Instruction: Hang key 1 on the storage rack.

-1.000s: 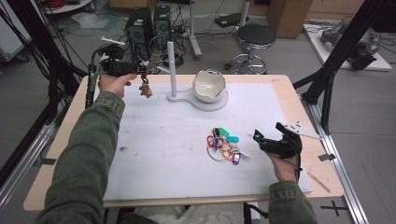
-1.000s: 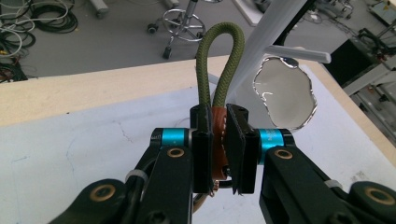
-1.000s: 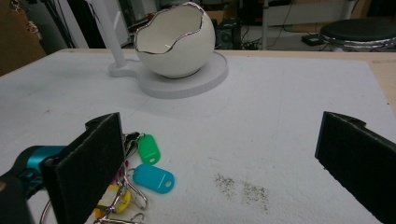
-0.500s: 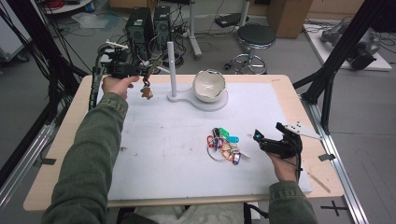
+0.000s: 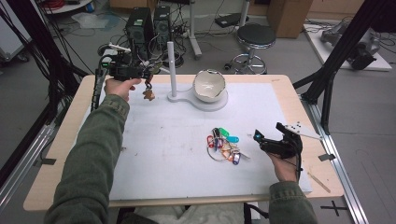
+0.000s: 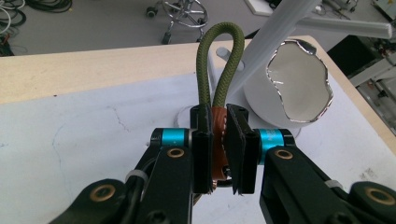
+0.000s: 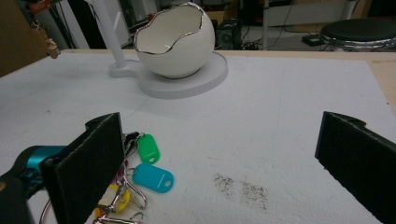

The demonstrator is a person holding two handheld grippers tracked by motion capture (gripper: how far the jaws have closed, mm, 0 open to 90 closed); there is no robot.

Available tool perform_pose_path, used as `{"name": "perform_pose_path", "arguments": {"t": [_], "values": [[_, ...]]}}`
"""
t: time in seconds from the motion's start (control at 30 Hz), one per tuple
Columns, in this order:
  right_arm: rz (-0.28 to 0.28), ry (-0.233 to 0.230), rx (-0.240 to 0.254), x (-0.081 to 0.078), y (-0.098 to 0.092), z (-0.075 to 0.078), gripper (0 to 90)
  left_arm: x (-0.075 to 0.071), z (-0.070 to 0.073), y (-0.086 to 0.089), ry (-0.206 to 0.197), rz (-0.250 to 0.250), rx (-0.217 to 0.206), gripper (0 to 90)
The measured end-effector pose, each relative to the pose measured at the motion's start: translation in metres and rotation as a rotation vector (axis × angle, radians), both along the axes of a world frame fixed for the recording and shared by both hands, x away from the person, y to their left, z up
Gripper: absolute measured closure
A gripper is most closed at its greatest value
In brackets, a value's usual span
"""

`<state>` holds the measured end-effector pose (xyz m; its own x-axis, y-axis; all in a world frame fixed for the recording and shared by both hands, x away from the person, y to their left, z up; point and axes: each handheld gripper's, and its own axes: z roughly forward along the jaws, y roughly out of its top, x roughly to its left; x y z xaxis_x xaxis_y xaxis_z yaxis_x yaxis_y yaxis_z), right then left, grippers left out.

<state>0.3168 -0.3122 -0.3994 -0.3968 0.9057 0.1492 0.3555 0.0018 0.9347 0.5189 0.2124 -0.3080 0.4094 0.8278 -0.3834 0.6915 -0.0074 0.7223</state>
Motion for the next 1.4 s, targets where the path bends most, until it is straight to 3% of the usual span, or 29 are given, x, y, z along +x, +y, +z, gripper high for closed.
{"name": "perform_pose_path", "arguments": {"t": [0.2,0.7,0.9,1.03,1.2,1.3,1.4], "values": [[0.002,0.001,-0.003,0.0,0.0,0.0,0.7,0.001,-0.002,-0.003,0.011,0.0,-0.004,80.5],[0.001,0.0,-0.002,0.0,0.0,0.0,0.7,0.003,-0.011,-0.017,0.025,-0.023,0.04,80.5],[0.003,0.001,-0.003,0.0,0.0,0.0,0.7,0.004,-0.015,-0.027,0.03,-0.025,0.067,80.5],[0.001,0.002,-0.001,0.0,0.0,0.0,0.7,0.005,-0.019,-0.031,0.038,-0.035,0.116,80.3],[0.002,0.005,-0.003,0.001,0.001,-0.001,0.7,0.004,-0.02,-0.034,0.043,-0.039,0.141,80.2],[-0.001,0.006,0.001,0.001,0.0,0.0,0.7,0.003,-0.019,-0.033,0.045,-0.044,0.137,78.6],[-0.001,0.0,-0.003,0.001,0.0,0.0,0.7,0.001,-0.019,-0.027,0.045,-0.037,0.08,73.7]]}}
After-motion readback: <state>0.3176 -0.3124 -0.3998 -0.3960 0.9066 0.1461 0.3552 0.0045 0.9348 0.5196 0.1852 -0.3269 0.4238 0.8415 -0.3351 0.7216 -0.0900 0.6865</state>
